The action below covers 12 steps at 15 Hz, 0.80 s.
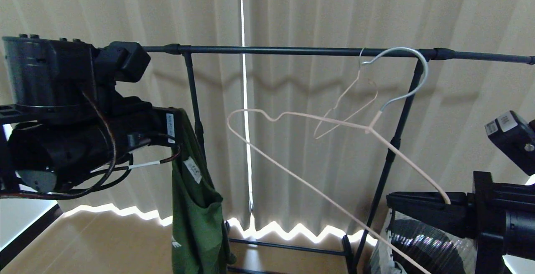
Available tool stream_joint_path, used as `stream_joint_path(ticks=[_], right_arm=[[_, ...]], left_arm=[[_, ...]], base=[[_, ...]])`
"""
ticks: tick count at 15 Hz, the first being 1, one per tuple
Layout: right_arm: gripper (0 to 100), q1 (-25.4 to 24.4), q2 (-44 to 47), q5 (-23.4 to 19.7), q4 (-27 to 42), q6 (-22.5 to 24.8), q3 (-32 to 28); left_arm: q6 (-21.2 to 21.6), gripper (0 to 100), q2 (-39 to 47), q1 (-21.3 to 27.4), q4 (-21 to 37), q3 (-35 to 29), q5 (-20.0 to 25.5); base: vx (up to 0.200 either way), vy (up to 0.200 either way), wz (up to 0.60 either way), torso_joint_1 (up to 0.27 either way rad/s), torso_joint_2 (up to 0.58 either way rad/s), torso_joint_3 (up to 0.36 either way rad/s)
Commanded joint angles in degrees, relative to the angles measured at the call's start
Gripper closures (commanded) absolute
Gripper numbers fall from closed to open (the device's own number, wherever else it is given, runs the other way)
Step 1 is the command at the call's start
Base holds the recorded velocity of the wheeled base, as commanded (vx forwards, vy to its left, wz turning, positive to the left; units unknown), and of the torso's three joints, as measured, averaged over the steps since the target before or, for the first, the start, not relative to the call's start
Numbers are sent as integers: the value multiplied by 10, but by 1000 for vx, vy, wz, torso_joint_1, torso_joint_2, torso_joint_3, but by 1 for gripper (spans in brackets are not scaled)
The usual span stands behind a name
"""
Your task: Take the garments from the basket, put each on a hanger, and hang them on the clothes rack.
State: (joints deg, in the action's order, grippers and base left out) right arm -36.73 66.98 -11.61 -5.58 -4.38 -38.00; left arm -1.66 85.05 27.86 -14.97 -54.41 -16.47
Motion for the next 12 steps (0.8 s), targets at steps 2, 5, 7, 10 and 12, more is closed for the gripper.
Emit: stream_joint_path(ticks=[2, 5, 7, 10, 12], right_arm=[[100, -38, 6, -11, 0, -25, -2], [100, -47, 25, -14, -1, -39, -7], [100, -48, 34, -14, -1, -39, -8], [100, -55, 33, -14, 0, -39, -9], [100, -64, 31, -14, 0, -39, -8]], left_arm=[[-10, 100, 49, 8, -1, -32, -24], [-24, 100, 57, 21, 0, -56, -24], [-24, 100, 61, 21, 1, -64, -25], [-22, 100, 75, 15, 1, -64, -40], [-21, 100, 94, 9, 0, -70, -77]], base=[[0, 0, 0, 0, 0, 0], [0, 0, 0, 0, 0, 0], [0, 0, 0, 0, 0, 0], [0, 0, 0, 0, 0, 0], [0, 0, 0, 0, 0, 0]])
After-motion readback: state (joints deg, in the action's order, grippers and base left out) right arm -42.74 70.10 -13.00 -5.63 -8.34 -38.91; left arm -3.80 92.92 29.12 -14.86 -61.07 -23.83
